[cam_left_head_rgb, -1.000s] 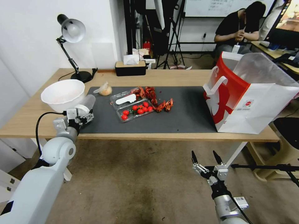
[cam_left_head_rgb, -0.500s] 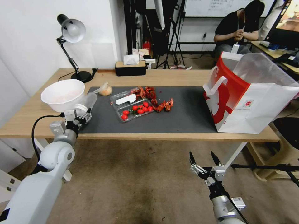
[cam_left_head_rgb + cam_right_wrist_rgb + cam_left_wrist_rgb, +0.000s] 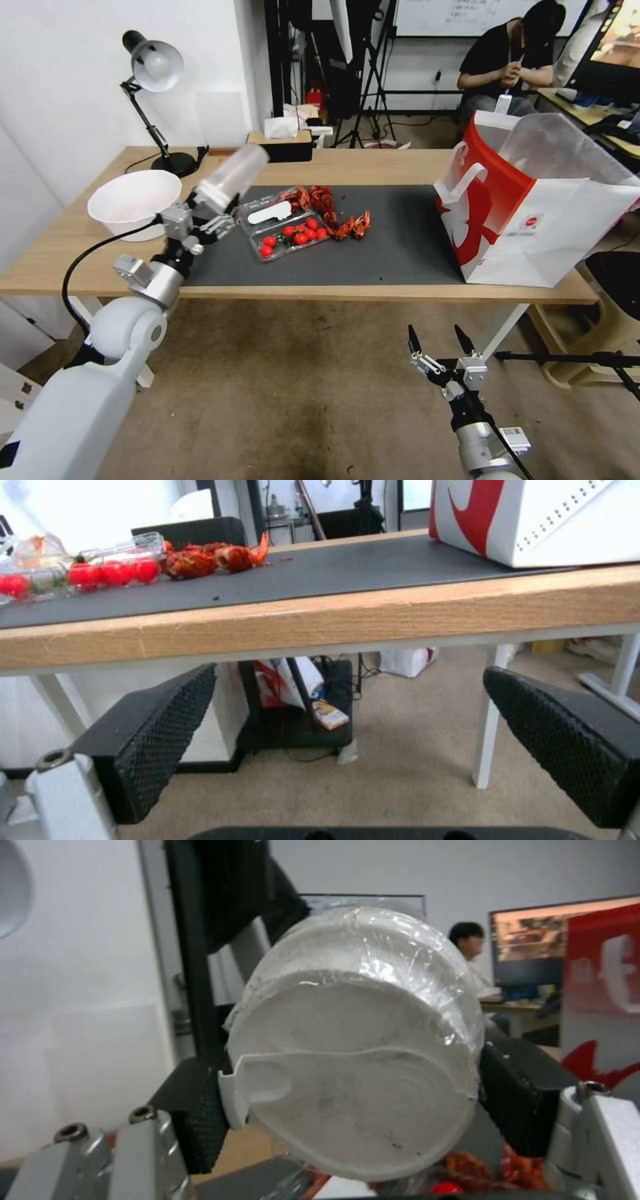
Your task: Pick up the trash from the table and place it into the takeout bag.
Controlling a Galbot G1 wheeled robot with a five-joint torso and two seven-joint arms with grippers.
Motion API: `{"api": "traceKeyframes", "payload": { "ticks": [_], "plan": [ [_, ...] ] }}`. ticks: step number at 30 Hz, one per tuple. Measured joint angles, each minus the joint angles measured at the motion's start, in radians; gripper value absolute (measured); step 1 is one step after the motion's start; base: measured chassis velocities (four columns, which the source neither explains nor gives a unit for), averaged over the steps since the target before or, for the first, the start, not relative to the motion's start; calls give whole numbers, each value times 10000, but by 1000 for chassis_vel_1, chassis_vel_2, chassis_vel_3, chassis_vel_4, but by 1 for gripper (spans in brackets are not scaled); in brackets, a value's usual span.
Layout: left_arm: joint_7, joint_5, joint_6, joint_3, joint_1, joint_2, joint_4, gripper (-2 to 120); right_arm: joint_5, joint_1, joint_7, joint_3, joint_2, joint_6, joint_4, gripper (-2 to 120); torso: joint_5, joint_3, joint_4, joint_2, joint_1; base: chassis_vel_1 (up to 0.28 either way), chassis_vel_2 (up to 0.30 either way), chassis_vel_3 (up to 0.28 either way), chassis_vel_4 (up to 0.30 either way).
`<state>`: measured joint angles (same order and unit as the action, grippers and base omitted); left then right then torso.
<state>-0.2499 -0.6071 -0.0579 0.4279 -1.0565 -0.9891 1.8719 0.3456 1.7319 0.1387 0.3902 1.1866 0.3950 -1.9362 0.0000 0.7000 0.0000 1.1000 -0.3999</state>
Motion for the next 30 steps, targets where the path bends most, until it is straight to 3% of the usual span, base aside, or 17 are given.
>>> {"api": "traceKeyframes", "payload": {
  "ticks": [7, 17, 21, 23, 30],
  "plan": [
    [-372, -122, -21, -1169, 1405, 149, -323, 74, -67, 140, 0, 110, 74, 64, -82, 100, 0, 1, 0, 0, 0, 0, 0, 0, 0],
    [-450, -212, 5, -2044, 2524, 103, -618, 74, -123, 188, -18, 145, 149, 82, -167, 100, -2, 1, 2, 0, 0, 0, 0, 0, 0],
    [-446, -256, 37, -2798, 3388, -33, -922, 74, -224, 250, -35, 152, 213, 86, -245, 100, 5, 1, -2, -1, -1, 0, 0, 0, 0],
    [-436, -256, 83, -3650, 4423, -410, -1436, 74, -325, 358, -37, 167, 289, 97, -416, 100, 4, 1, 1, 0, -1, 0, 0, 0, 0],
    [-420, -257, 204, -4464, 5431, -897, -1973, 74, -389, 464, -36, 188, 362, 99, -598, 100, 0, 2, -5, 0, -2, 0, 0, 0, 0]
  ]
}}
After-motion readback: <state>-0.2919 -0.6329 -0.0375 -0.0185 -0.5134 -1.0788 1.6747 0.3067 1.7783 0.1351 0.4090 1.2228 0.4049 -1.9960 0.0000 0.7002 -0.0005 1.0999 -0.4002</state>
